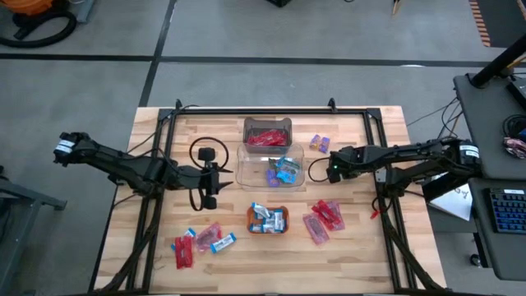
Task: Sort candy
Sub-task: Put the blue candy into the clear transparent bin, then put the red candy into the black transparent bin, then put the blue candy into the clear transparent bin
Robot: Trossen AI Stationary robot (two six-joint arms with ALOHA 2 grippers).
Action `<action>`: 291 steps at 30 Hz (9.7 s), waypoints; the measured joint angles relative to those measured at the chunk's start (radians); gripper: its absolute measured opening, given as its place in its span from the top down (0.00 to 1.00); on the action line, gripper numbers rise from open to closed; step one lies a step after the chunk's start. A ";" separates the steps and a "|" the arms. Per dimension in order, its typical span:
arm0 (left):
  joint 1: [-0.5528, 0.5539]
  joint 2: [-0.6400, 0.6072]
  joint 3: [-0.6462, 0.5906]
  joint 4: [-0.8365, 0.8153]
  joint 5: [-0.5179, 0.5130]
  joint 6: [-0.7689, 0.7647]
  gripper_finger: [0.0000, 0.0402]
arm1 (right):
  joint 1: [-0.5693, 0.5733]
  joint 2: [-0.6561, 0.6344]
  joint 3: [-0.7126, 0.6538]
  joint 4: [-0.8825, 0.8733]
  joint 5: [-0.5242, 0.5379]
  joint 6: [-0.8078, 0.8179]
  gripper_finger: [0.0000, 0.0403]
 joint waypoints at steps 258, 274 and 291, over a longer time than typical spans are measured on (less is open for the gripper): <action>0.434 0.206 0.303 0.041 0.426 -0.082 0.62 | 0.168 0.028 0.274 0.617 0.211 -0.346 0.50; 0.225 0.022 0.216 0.040 0.416 -0.191 0.62 | -0.224 0.035 0.274 0.311 0.095 -0.296 0.50; 0.221 0.020 0.216 0.043 0.415 -0.174 0.62 | -0.355 0.206 0.274 0.291 0.069 -0.341 0.50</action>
